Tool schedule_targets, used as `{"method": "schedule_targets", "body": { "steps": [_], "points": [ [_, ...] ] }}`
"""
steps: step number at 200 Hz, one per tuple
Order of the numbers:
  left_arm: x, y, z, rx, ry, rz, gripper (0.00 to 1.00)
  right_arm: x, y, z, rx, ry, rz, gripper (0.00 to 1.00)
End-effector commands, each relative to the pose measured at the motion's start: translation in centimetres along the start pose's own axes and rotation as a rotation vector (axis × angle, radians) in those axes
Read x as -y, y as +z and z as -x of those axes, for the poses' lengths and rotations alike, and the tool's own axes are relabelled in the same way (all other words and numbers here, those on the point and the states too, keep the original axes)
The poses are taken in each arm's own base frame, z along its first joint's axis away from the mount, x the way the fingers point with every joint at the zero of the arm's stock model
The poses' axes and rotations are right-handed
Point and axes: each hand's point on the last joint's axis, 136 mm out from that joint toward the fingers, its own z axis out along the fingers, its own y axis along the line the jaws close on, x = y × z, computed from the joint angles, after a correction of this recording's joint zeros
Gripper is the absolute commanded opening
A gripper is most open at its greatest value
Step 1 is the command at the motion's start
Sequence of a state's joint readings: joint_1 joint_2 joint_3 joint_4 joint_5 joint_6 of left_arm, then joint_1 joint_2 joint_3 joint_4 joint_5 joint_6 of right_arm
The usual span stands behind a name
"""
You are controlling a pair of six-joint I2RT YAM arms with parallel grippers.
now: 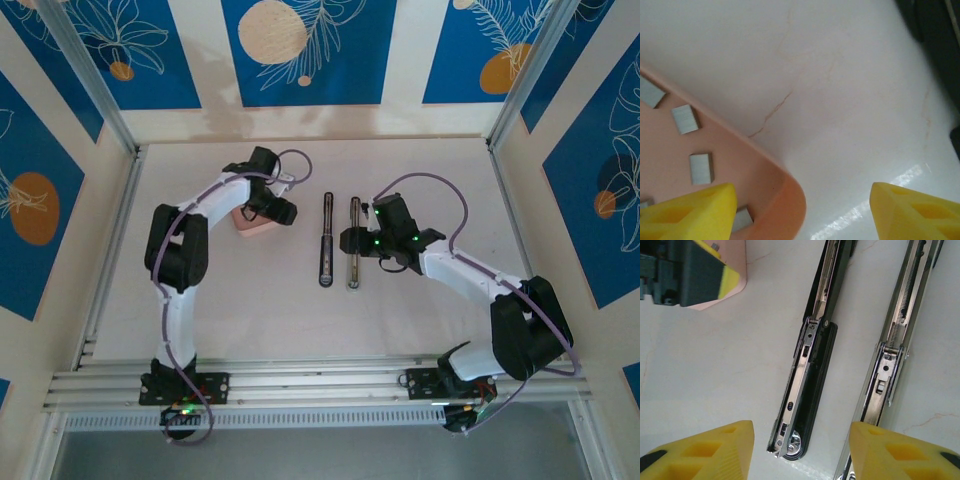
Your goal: Load the staples into the stapler
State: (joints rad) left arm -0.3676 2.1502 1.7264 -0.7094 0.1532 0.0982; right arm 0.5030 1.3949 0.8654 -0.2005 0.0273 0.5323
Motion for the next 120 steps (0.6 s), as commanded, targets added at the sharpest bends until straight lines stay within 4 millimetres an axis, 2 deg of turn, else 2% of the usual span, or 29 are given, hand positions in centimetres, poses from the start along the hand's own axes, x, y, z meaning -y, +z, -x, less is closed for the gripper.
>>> {"method": "schedule_targets", "body": {
  "steps": [1,50,120],
  "points": [
    [0.7,-0.3,-1.5,-0.084,0.007,-0.054,0.68,-0.9,-0.4,-0.1,0.004,-0.032,0.037,0.53],
    [2.2,-0.7,-3.3,-0.122,-0.006,-0.122,0.64,-1.2,-0.4,0.0,0.008,-0.039,0.051,0.53],
    [7.1,-2.4,-6.2,-0.119,0.012,-0.199,0.64,-1.2,-0.3,-0.4,0.002,-0.022,0.048,0.52]
  ]
}}
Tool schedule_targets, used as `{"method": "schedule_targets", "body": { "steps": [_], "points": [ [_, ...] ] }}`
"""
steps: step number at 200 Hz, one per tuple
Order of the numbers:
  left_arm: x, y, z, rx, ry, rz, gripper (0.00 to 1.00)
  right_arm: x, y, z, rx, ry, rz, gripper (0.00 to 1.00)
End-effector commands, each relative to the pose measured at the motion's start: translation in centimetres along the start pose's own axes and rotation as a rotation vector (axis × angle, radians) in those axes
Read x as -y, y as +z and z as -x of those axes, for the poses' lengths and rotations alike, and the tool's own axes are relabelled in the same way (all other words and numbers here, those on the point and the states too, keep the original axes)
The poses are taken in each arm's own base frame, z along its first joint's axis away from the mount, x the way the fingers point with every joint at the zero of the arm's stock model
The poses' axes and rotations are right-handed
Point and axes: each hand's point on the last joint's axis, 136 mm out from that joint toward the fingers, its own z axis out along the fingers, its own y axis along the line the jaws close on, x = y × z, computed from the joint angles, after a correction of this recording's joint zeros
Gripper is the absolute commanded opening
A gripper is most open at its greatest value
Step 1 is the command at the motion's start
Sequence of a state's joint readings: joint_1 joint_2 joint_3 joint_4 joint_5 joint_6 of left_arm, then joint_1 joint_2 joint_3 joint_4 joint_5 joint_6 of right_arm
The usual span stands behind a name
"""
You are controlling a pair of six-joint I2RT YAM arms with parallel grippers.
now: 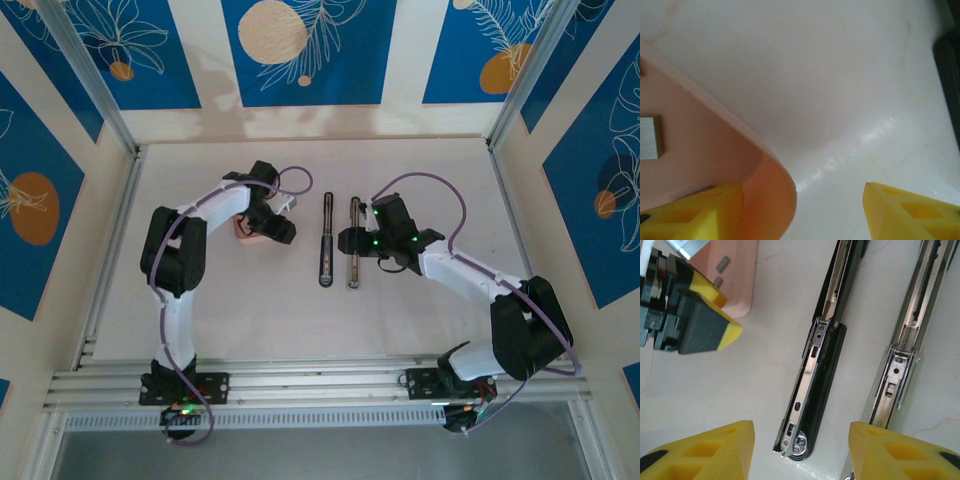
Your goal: Load the staples into the stapler
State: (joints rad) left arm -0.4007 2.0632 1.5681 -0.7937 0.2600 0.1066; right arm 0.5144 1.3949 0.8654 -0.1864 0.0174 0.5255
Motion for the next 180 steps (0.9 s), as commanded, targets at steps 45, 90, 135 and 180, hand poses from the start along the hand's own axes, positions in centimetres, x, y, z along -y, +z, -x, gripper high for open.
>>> {"method": "schedule_targets", "body": {
  "steps": [45,90,135,180],
  "points": [
    [8.0,-0.8,-3.7,0.022,0.036,-0.14,0.64,-0.3,-0.1,-1.3,-0.037,0.038,0.017,0.52],
    [11.2,-0.7,-6.7,0.015,0.054,-0.182,0.63,-1.0,-1.0,-1.2,-0.03,0.048,0.039,0.52],
    [12.9,-5.2,-6.4,0.192,0.073,-0.211,0.63,-2.4,-2.1,-0.2,-0.009,-0.066,0.07,0.52],
    [10.9,-10.1,-6.3,0.414,-0.024,-0.182,0.64,-6.1,-3.1,2.5,0.046,-0.373,0.188,0.53]
  ]
}}
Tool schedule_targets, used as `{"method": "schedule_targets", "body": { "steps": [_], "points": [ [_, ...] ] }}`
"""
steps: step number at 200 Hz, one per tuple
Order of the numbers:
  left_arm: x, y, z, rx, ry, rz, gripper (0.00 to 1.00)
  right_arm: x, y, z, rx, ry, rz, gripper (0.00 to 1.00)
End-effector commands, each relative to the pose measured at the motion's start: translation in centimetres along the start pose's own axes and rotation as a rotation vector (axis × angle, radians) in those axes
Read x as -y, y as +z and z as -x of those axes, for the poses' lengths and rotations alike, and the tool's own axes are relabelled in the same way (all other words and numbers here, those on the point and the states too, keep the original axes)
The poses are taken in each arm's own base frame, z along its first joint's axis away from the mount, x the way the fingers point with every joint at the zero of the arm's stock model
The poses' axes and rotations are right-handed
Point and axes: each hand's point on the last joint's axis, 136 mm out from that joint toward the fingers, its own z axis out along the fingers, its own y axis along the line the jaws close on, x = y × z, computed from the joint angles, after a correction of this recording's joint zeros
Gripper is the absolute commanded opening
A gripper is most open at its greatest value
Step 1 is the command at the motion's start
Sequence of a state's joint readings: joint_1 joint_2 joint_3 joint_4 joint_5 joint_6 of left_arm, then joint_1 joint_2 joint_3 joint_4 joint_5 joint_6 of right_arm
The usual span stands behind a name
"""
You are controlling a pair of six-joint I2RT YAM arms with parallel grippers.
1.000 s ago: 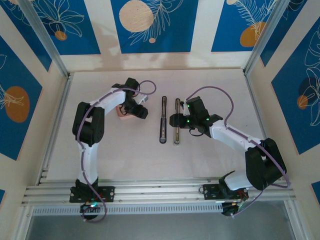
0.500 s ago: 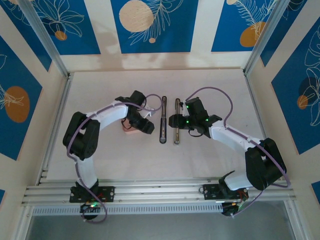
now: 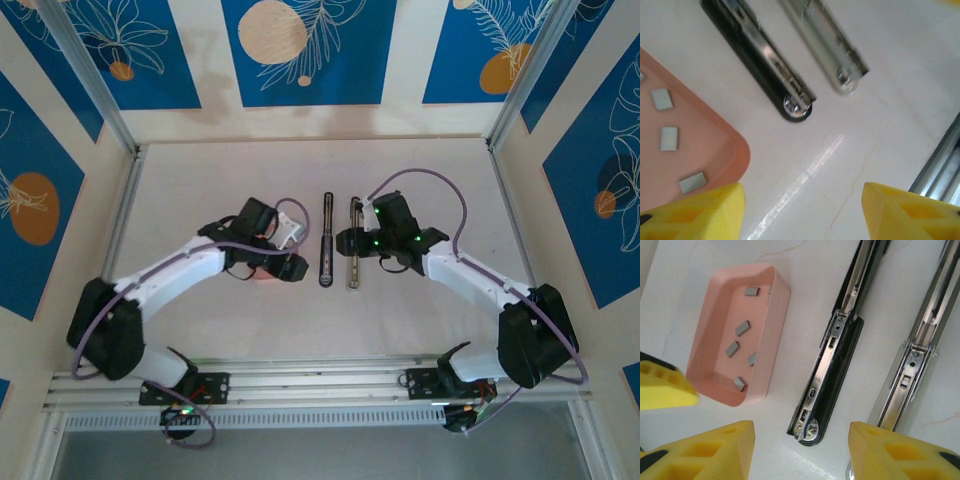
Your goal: Load the staples into the stapler
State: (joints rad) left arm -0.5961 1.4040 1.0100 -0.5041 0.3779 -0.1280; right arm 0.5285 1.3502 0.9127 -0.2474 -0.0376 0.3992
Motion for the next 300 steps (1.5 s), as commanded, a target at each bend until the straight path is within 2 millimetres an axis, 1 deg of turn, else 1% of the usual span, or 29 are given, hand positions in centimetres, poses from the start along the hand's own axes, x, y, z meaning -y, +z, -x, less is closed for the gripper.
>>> {"method": "schedule_targets", "body": {
  "steps": [1,13,39,50,65,81,99,126,149,180,206,215,248,300],
  "points": [
    [-1.4,-2.0,0.8,0.12,-0.087,0.024,0.64,-3.4,-1.1,2.5,0.049,-0.238,0.118,0.53],
    [-2.4,-3.2,0.8,0.182,-0.141,0.034,0.64,-4.8,-1.5,3.6,0.072,-0.347,0.17,0.53],
    [-4.8,-5.3,0.3,0.301,-0.252,0.07,0.64,-7.6,-1.2,4.7,0.093,-0.618,0.291,0.52],
    [-5.7,-5.8,-0.1,0.337,-0.298,0.078,0.64,-8.6,-0.9,4.7,0.084,-0.745,0.35,0.51],
    [-7.0,-6.0,-0.8,0.358,-0.368,0.08,0.64,-9.9,0.0,4.2,0.061,-0.926,0.425,0.5],
    [-8.5,-6.0,-2.0,0.358,-0.449,0.088,0.64,-10.6,1.6,3.9,0.022,-1.072,0.46,0.5],
    [-9.9,-5.8,-3.4,0.354,-0.522,0.093,0.64,-11.0,4.0,3.4,-0.055,-1.2,0.483,0.5],
    [-11.4,-5.9,-4.3,0.386,-0.603,0.069,0.64,-11.3,7.9,2.5,-0.16,-1.357,0.505,0.49],
    [-12.3,-6.0,-5.1,0.401,-0.665,0.058,0.64,-11.6,10.9,1.9,-0.18,-1.49,0.536,0.49],
    [-13.2,-6.4,-6.0,0.407,-0.692,0.075,0.64,-11.3,14.5,1.4,-0.227,-1.59,0.564,0.5],
    [-13.7,-6.5,-6.3,0.415,-0.716,0.075,0.64,-10.2,17.3,0.7,-0.292,-1.653,0.554,0.5],
    [-13.7,-6.5,-6.4,0.416,-0.718,0.073,0.64,-9.8,18.0,0.4,-0.312,-1.664,0.555,0.5],
    [-13.9,-6.3,-6.4,0.409,-0.722,0.07,0.64,-9.2,19.7,-0.8,-0.354,-1.689,0.592,0.49],
    [-14.1,-5.9,-6.6,0.392,-0.729,0.066,0.64,-8.5,21.7,-1.8,-0.396,-1.688,0.614,0.46]
  ]
}}
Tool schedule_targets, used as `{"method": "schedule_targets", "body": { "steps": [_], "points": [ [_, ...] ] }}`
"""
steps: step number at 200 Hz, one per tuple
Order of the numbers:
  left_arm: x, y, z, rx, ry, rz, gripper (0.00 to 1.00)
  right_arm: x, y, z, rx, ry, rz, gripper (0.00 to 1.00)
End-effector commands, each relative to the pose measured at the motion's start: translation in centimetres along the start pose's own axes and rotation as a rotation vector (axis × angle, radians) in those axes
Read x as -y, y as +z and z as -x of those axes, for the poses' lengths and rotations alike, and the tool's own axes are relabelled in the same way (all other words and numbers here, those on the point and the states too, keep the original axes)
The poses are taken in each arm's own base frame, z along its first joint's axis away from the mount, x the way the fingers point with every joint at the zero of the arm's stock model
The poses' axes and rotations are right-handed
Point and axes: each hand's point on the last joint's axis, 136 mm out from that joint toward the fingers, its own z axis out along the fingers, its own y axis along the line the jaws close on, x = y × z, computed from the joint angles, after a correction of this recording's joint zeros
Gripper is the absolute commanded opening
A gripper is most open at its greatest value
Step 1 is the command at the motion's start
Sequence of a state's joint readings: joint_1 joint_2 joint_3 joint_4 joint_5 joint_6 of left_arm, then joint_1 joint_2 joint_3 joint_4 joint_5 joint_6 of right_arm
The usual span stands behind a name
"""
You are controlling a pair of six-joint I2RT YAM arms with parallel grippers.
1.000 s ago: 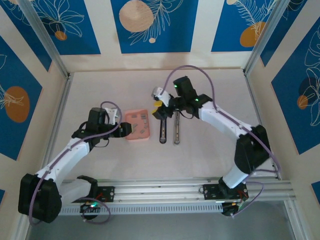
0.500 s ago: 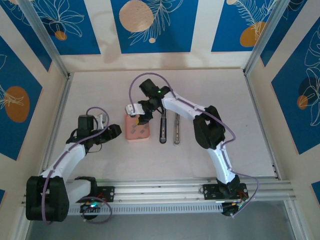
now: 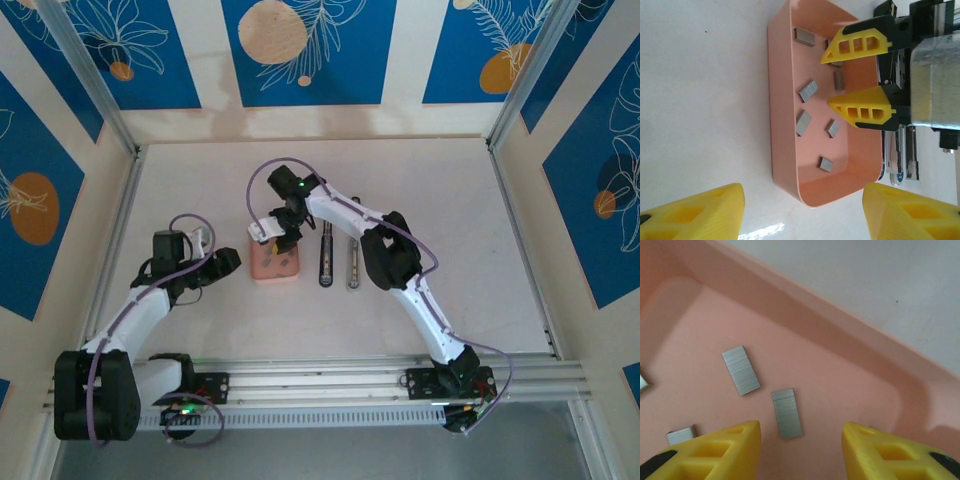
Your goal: Load the staples into the stapler
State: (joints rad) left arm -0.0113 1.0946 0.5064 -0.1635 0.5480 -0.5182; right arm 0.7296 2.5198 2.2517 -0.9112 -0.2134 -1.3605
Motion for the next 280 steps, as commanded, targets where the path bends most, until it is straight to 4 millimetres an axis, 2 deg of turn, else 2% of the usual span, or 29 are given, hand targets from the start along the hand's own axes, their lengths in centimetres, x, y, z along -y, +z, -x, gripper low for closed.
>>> {"method": "schedule_targets", "body": {
  "steps": [1,145,184,227,280],
  "points": [
    [-0.1,0.1,-0.1,-0.006,-0.008,-0.015,0.64,-0.7,0.8,0.5,0.01,-0.019,0.051,0.46],
    [-0.7,0.5,-0.1,-0.025,0.002,0.007,0.62,-2.9,3.4,-0.3,0.032,-0.005,0.16,0.27],
    [-0.7,0.4,0.0,-0.021,0.008,0.011,0.62,-2.9,2.4,0.5,0.04,0.005,0.168,0.19],
    [-0.8,0.3,-0.1,-0.021,0.014,0.023,0.62,-2.4,1.3,0.8,0.015,-0.007,0.148,0.15],
    [-0.5,-0.3,0.0,-0.008,0.029,0.03,0.61,-0.8,-1.4,2.4,0.016,-0.036,0.053,0.15]
  ]
}}
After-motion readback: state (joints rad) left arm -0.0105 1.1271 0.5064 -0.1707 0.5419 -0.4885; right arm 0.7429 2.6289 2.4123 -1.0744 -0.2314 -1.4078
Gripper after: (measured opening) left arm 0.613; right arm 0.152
